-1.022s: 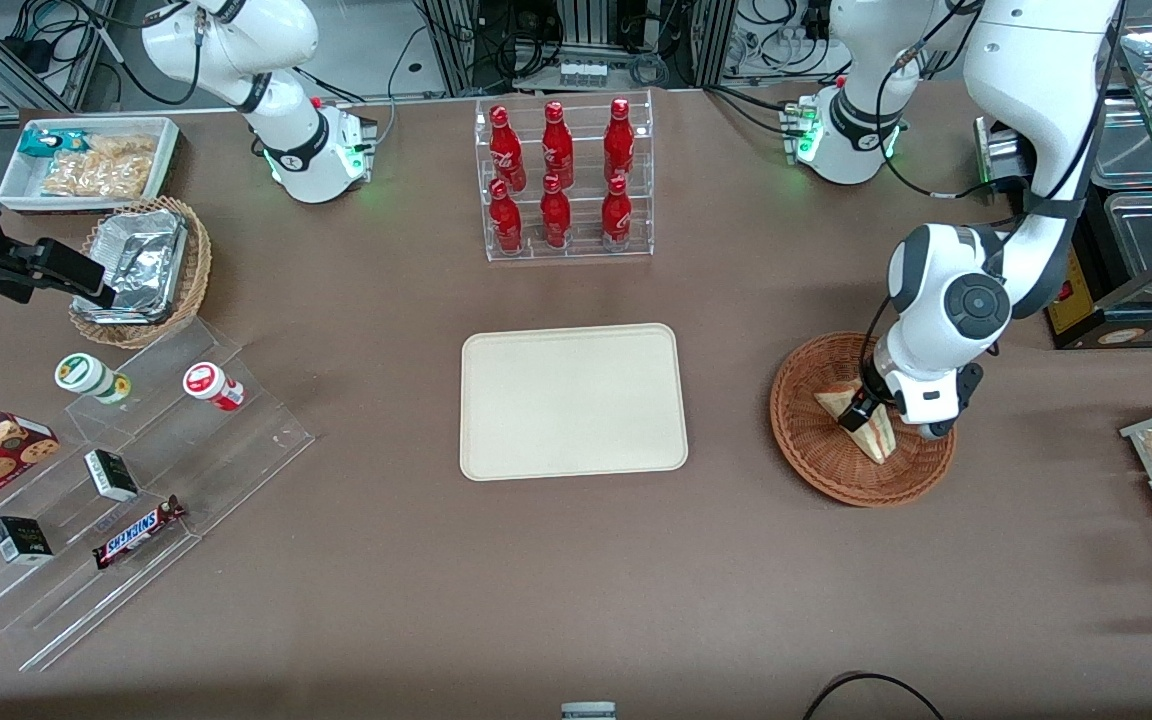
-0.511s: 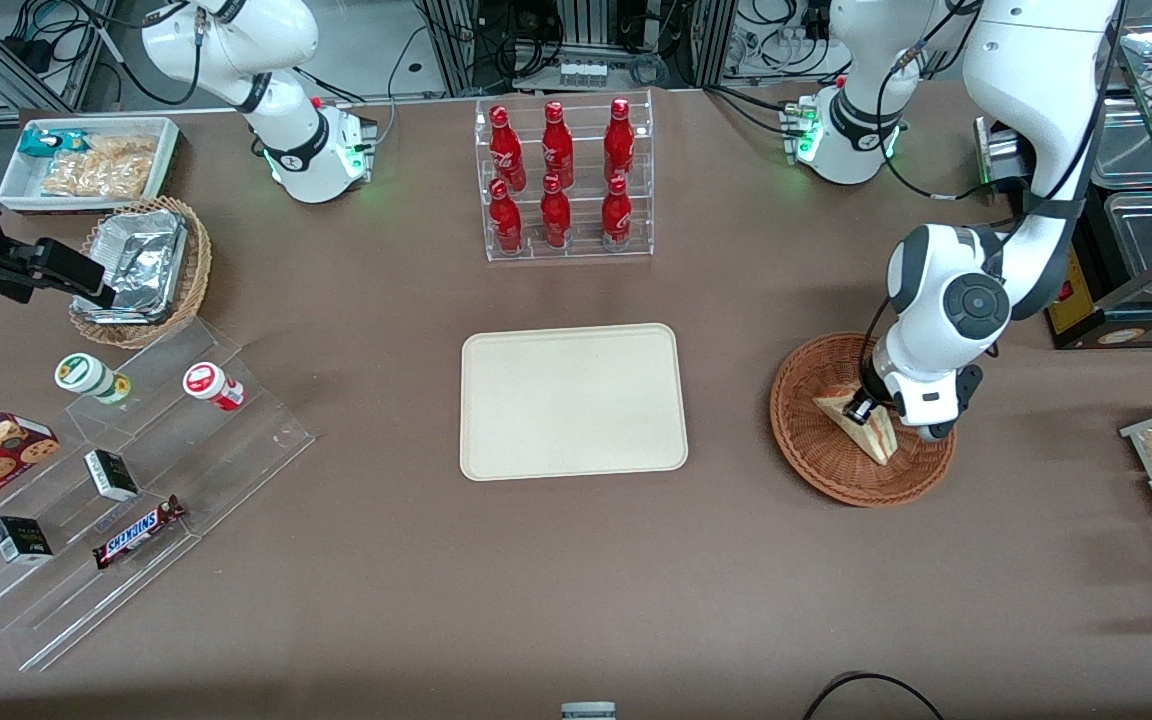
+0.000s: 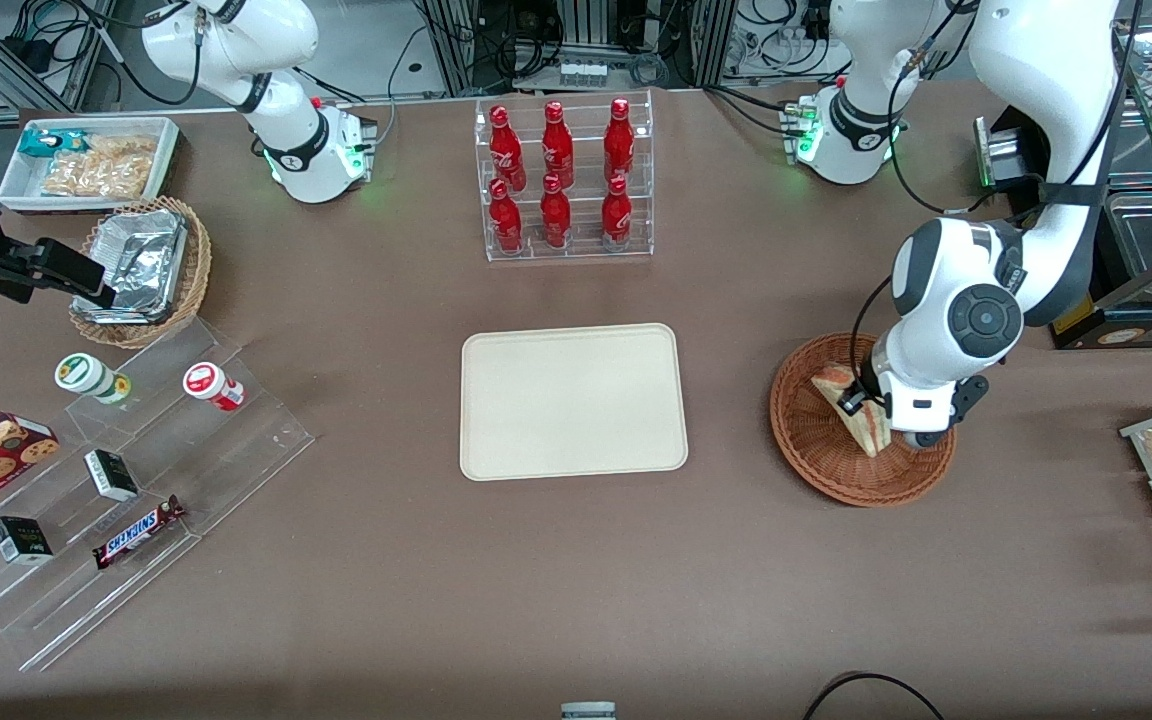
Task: Place sandwich from basket to tray
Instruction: 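Close the left gripper on the wrapped sandwich, then lift the sandwich out of the basket with the left gripper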
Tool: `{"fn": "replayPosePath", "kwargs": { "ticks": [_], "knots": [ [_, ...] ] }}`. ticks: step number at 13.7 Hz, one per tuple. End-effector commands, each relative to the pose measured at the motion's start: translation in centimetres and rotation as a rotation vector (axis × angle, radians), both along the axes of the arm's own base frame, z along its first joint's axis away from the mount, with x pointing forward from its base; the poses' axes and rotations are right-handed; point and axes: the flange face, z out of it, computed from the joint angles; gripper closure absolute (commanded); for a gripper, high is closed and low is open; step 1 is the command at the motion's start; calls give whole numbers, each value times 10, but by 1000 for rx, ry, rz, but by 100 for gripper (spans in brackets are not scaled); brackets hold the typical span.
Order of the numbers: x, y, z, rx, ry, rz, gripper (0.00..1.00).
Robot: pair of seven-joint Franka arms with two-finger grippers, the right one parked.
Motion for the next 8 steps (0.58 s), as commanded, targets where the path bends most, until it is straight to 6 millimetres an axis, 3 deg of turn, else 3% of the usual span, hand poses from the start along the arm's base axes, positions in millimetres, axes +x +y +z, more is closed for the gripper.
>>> {"fn": "replayPosePath", "kwargs": {
  "ticks": [1, 4, 8],
  "knots": [
    [-8, -33, 7, -13, 22, -175, 86],
    [-16, -68, 10, -72, 27, -464, 86],
    [-28, -146, 5, -108, 38, -529, 86]
  ]
}}
